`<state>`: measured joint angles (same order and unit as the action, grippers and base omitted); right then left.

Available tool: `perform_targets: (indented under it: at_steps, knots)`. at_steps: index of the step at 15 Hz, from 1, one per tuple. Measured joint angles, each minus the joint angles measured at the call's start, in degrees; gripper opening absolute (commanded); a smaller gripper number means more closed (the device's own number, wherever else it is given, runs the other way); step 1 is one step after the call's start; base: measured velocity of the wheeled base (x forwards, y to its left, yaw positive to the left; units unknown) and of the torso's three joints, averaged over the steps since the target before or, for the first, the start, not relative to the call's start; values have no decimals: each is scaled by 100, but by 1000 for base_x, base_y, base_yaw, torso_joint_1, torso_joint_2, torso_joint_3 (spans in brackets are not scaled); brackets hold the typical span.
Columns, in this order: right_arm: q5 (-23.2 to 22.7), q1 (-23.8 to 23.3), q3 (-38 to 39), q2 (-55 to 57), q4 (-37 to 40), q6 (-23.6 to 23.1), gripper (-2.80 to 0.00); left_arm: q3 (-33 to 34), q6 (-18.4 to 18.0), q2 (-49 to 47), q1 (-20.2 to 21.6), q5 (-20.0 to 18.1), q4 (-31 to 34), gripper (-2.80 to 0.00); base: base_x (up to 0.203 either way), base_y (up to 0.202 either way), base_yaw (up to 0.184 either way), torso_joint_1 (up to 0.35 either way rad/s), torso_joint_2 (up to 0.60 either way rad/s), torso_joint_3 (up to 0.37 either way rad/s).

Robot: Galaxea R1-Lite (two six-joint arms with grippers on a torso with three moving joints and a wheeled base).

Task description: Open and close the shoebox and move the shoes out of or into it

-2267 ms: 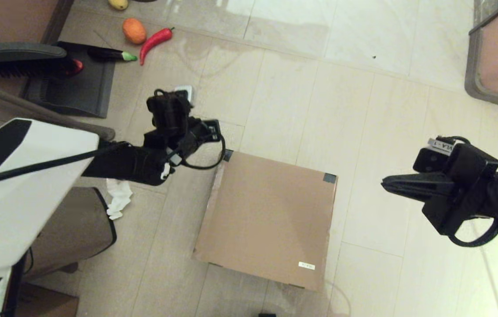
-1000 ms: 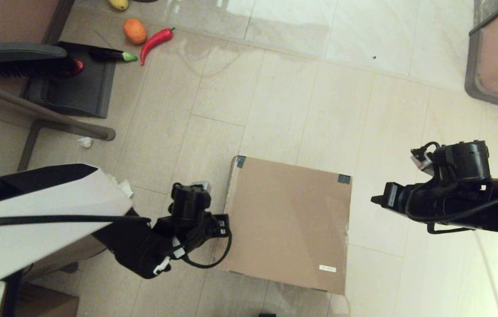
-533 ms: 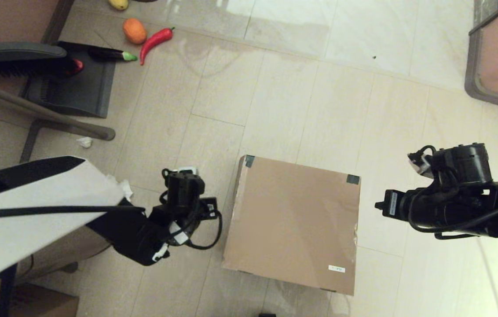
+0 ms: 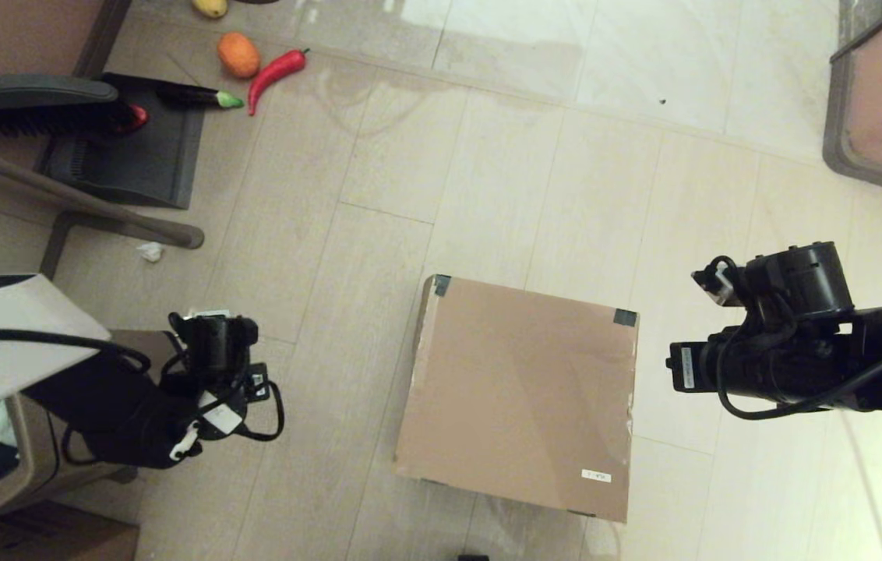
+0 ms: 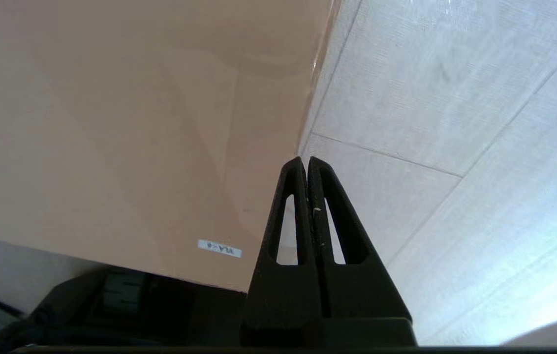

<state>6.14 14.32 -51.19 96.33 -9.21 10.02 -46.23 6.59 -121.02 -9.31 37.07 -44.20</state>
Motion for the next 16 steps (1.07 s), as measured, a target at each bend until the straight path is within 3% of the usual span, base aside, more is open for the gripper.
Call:
perform_targets:
  at_steps: [4,5,8,12,16]
  knots:
    - [166,1,51,2,67,-11,-280,-184,56,-172,418,-20,-27,-280,0,0,0,0,0,0]
    - [180,3,46,2,159,-16,-280,-295,60,-259,478,-37,-126,0,0,0,0,0,0,0]
    - [307,9,70,0,246,-24,-280,-681,27,-458,618,-268,-616,0,0,0,0,0,0,0]
    - [374,87,218,0,246,-10,-280,-1196,-208,-730,919,-301,-686,0,0,0,0,0,0,0]
    - [381,162,200,4,241,17,-280,-1442,-189,-956,1225,-461,-752,0,0,0,0,0,0,0]
